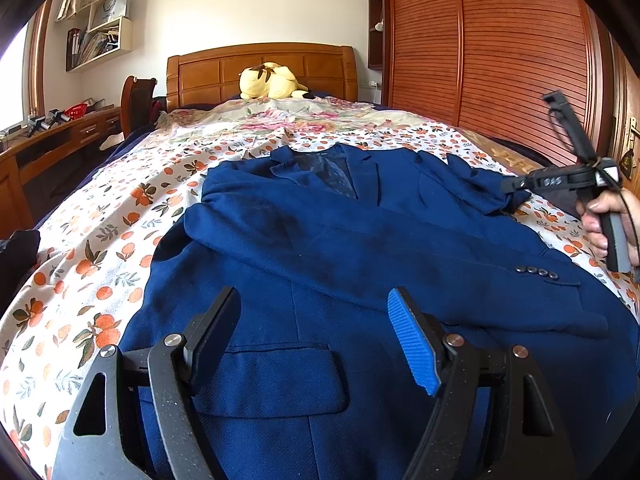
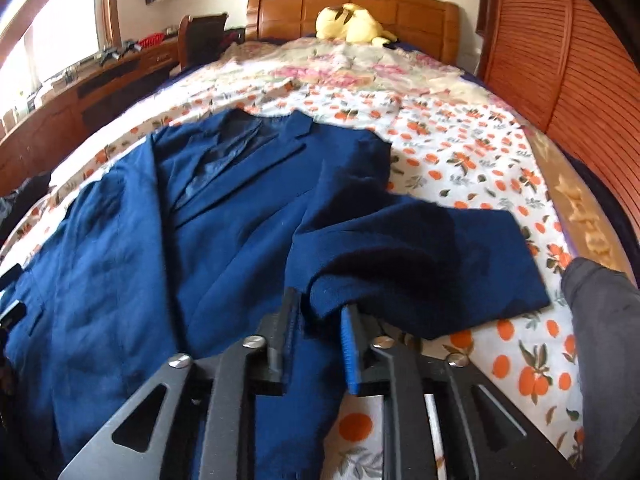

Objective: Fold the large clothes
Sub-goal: 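Lift the sleeve with the right tool and fold it over the jacket front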

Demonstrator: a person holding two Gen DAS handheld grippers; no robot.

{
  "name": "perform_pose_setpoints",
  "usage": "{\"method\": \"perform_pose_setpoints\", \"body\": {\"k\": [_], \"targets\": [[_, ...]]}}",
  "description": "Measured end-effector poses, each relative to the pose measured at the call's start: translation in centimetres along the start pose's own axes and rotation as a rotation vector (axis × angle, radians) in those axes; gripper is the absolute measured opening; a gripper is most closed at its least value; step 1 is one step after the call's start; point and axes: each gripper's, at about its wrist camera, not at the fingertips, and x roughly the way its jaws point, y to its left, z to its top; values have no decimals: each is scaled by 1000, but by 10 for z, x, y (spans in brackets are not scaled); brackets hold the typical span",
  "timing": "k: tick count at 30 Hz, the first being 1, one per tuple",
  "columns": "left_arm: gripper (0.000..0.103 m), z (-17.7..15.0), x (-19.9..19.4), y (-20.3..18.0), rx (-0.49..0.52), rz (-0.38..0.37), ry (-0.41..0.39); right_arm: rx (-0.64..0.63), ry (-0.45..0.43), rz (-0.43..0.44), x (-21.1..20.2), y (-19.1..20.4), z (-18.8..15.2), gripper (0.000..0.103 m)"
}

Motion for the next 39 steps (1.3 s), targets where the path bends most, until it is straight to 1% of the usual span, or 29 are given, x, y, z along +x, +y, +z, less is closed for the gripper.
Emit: {"method": "perform_pose_setpoints", "body": {"k": [1,3,5,7,10,14,16,18,24,28,30,32,33,34,35,36,37,39], "targets": [[77,0,0,0,1,-1,0,4,-20,-5,-7,-3,0,45],[77,0,0,0,2,-3,0,13,-60,-39,-19,-11,-1,52],[77,0,1,0,3,-3,0,28,-89,-74,-29,-21,-1,56],[77,0,1,0,4,-3,2,54,-99,-108,-34,-34,-1,61],[77,0,1,-1,6,-1,4,95,-86,-164,-32,-52,-3,63],[77,0,1,-1,5,-1,4,117,-48,-230,-18,-68,-5,64],[77,0,1,-1,5,-1,4,140,-26,-248,-8,-75,-7,64],[77,0,1,-1,5,-1,5,162,-1,-258,4,-79,-1,64],[77,0,2,-1,6,-2,5,250,116,-254,49,-103,1,64],[77,0,2,-1,6,-1,5,357,177,-200,74,-120,-3,64],[77,0,2,-1,6,-2,5,403,161,-193,79,-124,-4,64],[77,0,2,-1,6,-2,6,405,147,-196,81,-126,-2,64],[77,0,2,-1,6,-3,7,394,145,-197,84,-124,0,61],[77,0,2,-1,7,-4,8,373,144,-192,86,-121,2,46],[77,0,3,-1,7,-5,9,346,146,-194,87,-118,2,38],[77,0,3,-2,6,-5,8,311,145,-200,87,-114,4,19],[77,0,3,-1,6,-4,8,286,142,-195,87,-113,3,8],[77,-1,3,-1,2,-4,3,247,127,-203,81,-108,2,5]]}}
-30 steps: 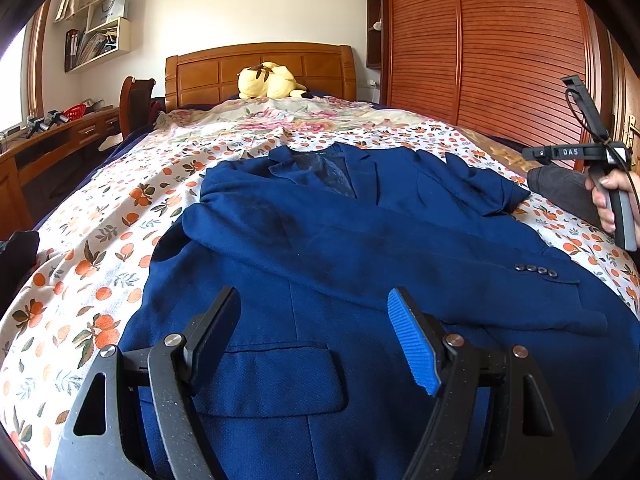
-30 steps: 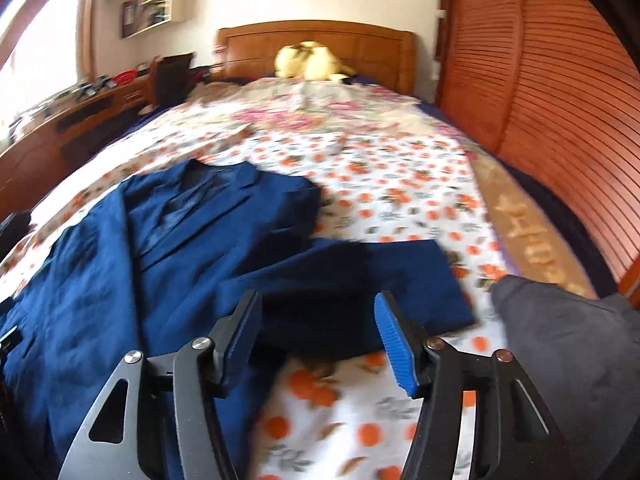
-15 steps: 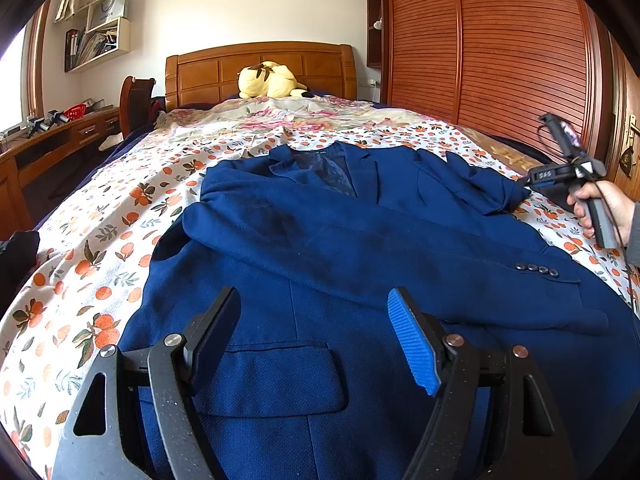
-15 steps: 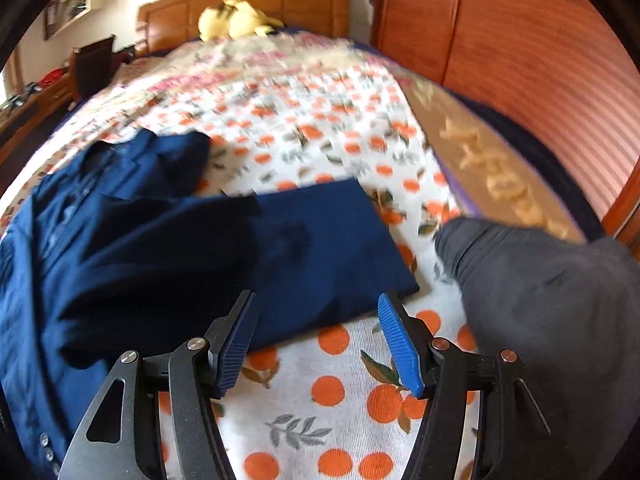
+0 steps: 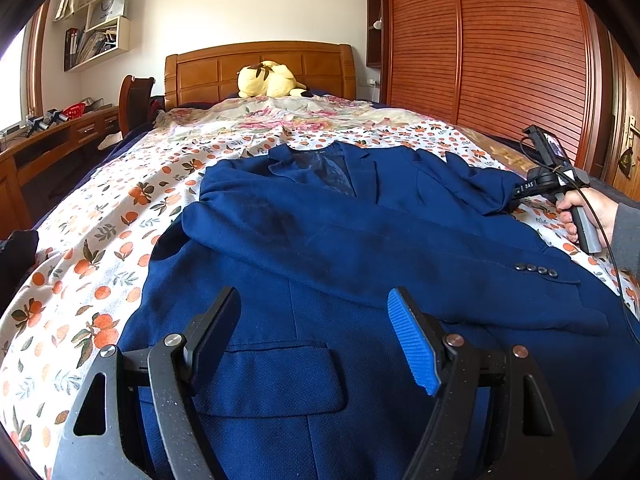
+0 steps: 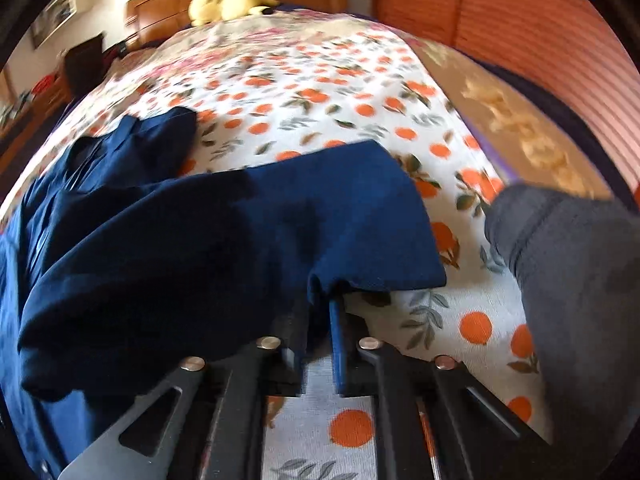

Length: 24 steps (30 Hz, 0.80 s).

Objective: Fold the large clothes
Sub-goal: 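Lift the sleeve with the right tool and fold it over the jacket front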

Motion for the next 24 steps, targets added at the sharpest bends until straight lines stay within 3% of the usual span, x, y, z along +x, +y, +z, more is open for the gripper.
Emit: {"method": "perform_pose_setpoints", "body": {"k": [9,14,24], "targets": [[77,3,-10,-1,13,17,-17,-99,-175,-2,-95,28,6,3],[77,7,-28,3,-15,-12,-42,-177,-267,10,-155,58,4,3],[77,7,-70,14,-19,-26,-108,-326,-405,154,-256,140,-28,3]]}}
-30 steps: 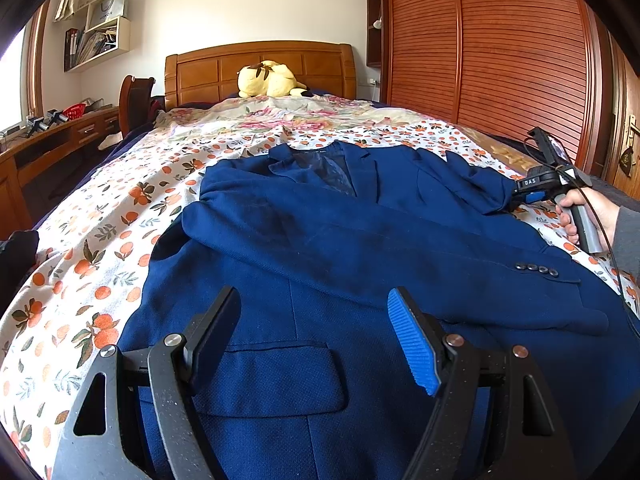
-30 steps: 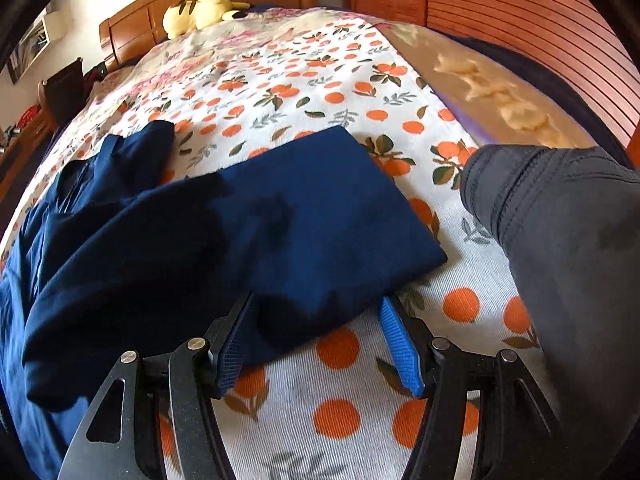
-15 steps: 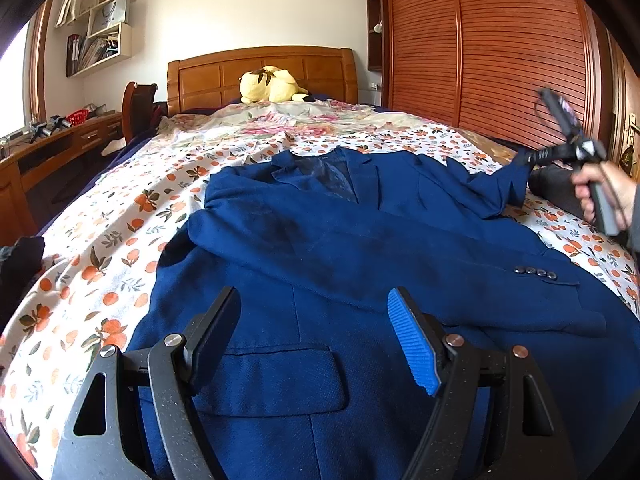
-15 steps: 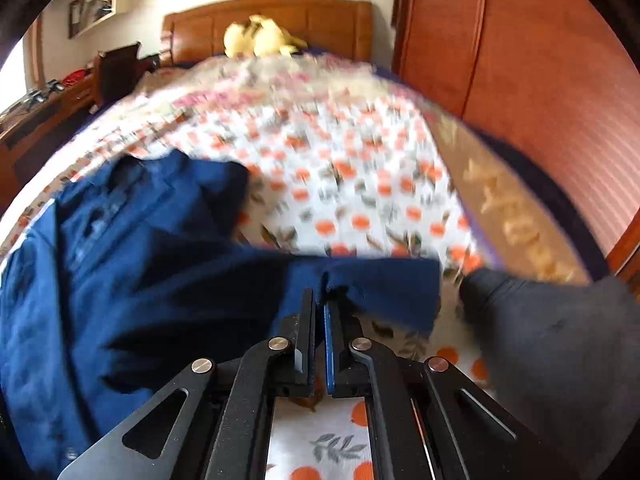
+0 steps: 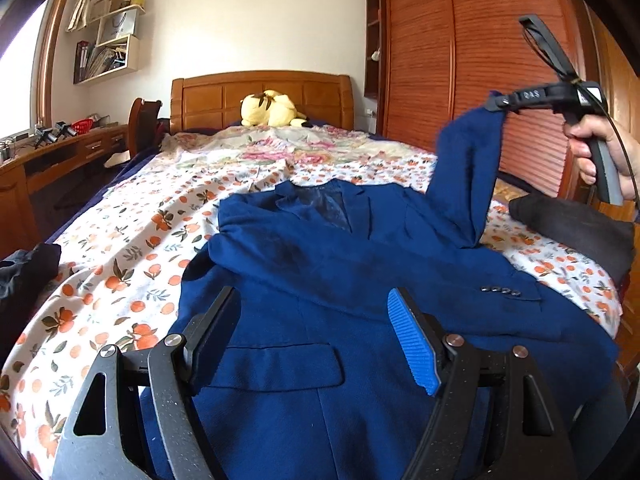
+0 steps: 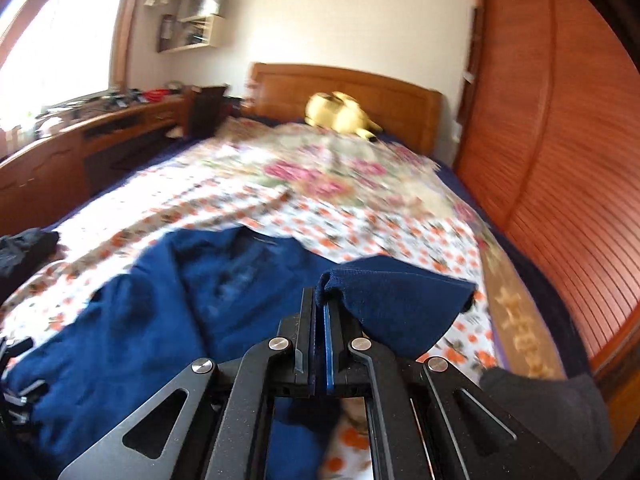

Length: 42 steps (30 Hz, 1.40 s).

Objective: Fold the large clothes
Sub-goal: 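Lift the sleeve with the right tool and fold it over the jacket front, then lay the sleeve on the jacket front and open the right tool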

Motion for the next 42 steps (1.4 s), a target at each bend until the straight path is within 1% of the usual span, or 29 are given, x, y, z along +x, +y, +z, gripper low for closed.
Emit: {"method": "perform_pose_setpoints", "body": {"k": [5,7,10,12,14,16,17,18,19,20,26,36,39,42], "targets": [[77,2,-19,8,-6,21,-25,-64,-19,109,-28,49,-8,3],[80,2,-25,11,-7,13,-36,-78,-14,145,-36,62,-14,3],[80,3,-34,18,-17,6,-68,-82,29,151,-38,75,-21,3],[80,2,-38,20,-17,9,-80,-74,58,182,-44,82,-24,3],[80,1,-37,21,-8,18,-79,-91,59,174,-50,87,-22,11],[80,1,-34,20,2,14,-74,-103,38,201,-55,85,-18,28],[80,0,-33,20,7,12,-69,-107,31,217,-57,83,-16,32],[80,-1,-31,19,11,10,-64,-111,25,218,-60,82,-16,39],[80,-1,-31,18,11,7,-62,-114,23,214,-58,79,-14,41],[80,-1,-29,17,10,-3,-58,-114,25,214,-54,73,-16,42],[80,-1,-25,11,13,-42,-37,-77,81,185,-30,68,-35,42],[80,2,-9,-14,12,-95,-1,77,157,138,-3,24,-90,42],[80,1,-3,-27,43,-87,10,103,168,113,6,19,-104,53],[80,3,10,-38,71,-84,60,126,185,86,17,16,-117,60]]}}
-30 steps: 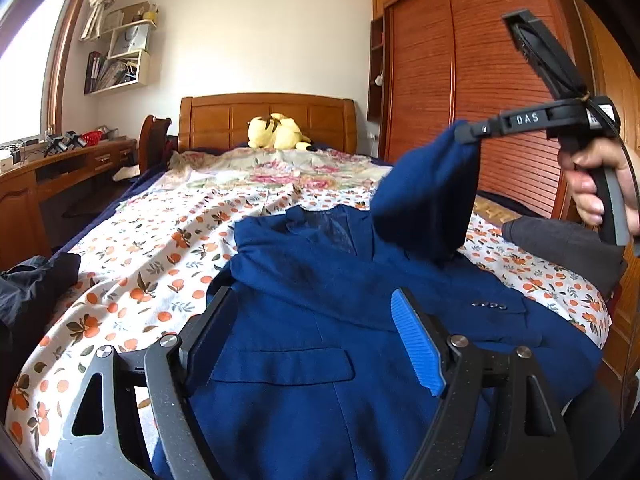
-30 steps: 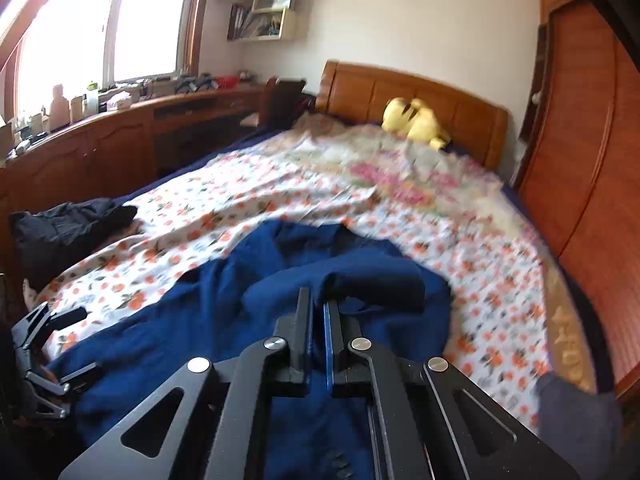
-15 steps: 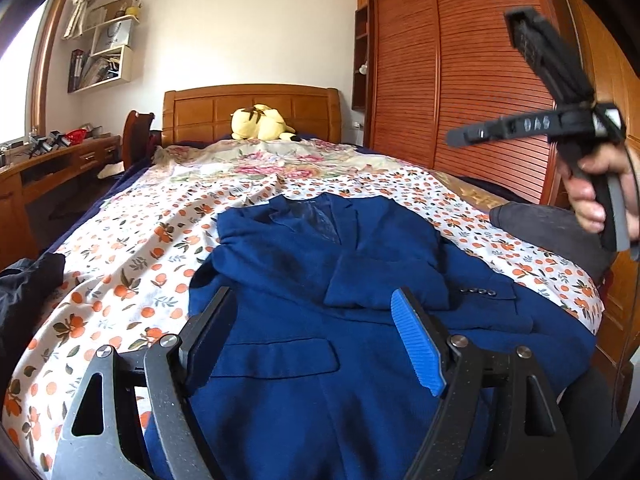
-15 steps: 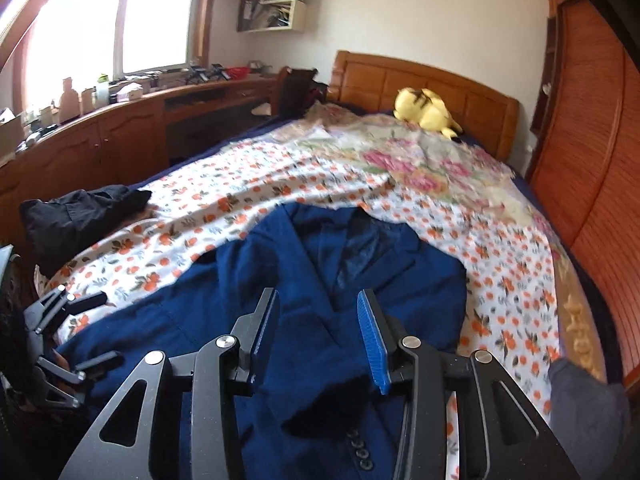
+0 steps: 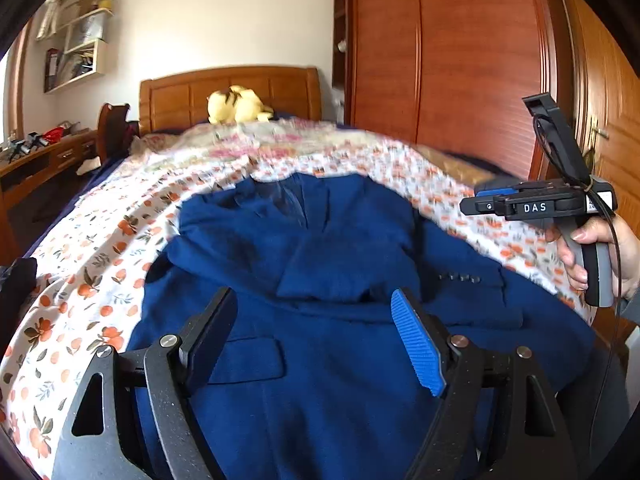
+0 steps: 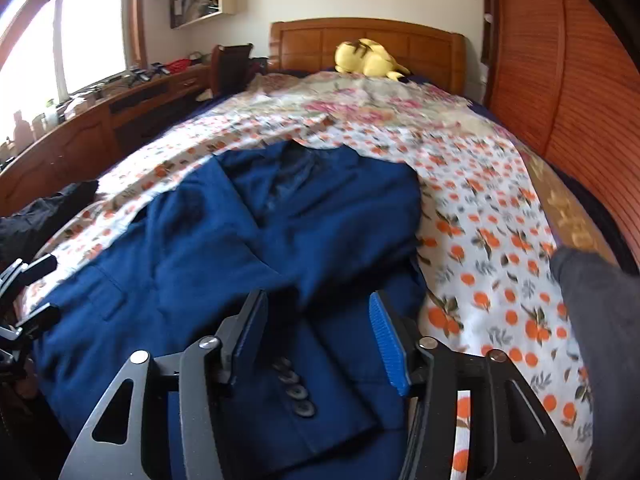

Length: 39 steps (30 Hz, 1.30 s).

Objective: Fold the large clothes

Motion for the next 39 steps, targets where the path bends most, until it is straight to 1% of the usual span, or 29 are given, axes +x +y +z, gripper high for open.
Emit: {"method": "perform_pose_setpoints", "body": {"k": [2,3,7,8,9,10,11,12,14,18,20,22,24,27,29,35,37,39], "targets": [[80,0,5,-4,12,-2,14,28,3,-4,6,-2,-4,64],[80,2,9,-7,18,-3,30,38,5,2,9,-2,-6,64],[80,5,22,-15,27,-17,71,57,1,-20,18,-3,-15,65],[78,8,27,-18,32,-23,83,67,2,-8,19,-3,-19,65],[72,10,31,-21,34,-36,93,72,5,18,18,-3,-22,65],[71,12,37,-24,31,-52,108,67,5,42,18,-3,-25,65],[68,15,42,-26,27,-68,124,49,8,38,17,-1,-27,65],[64,18,47,-29,26,-82,135,24,10,13,14,1,-27,65],[60,27,62,-38,34,-102,162,-4,-12,-6,6,1,-27,65],[58,43,90,-54,37,-120,201,31,-27,56,-2,-9,-31,65],[57,49,104,-64,44,-126,223,18,-20,81,-4,-14,-36,65],[54,56,119,-74,59,-127,248,9,-12,57,-6,-22,-45,65],[48,62,129,-82,74,-132,264,12,14,58,-4,-28,-50,65],[44,70,149,-94,107,-102,300,18,25,56,-6,-35,-54,65],[44,72,162,-100,126,-95,331,22,15,51,-13,-39,-56,65],[44,63,195,-107,193,-28,438,59,-10,47,-31,-48,-63,65],[33,59,199,-105,213,-1,463,60,-12,49,-34,-48,-64,65],[12,58,197,-101,225,4,463,66,-21,54,-36,-47,-64,65]]}}
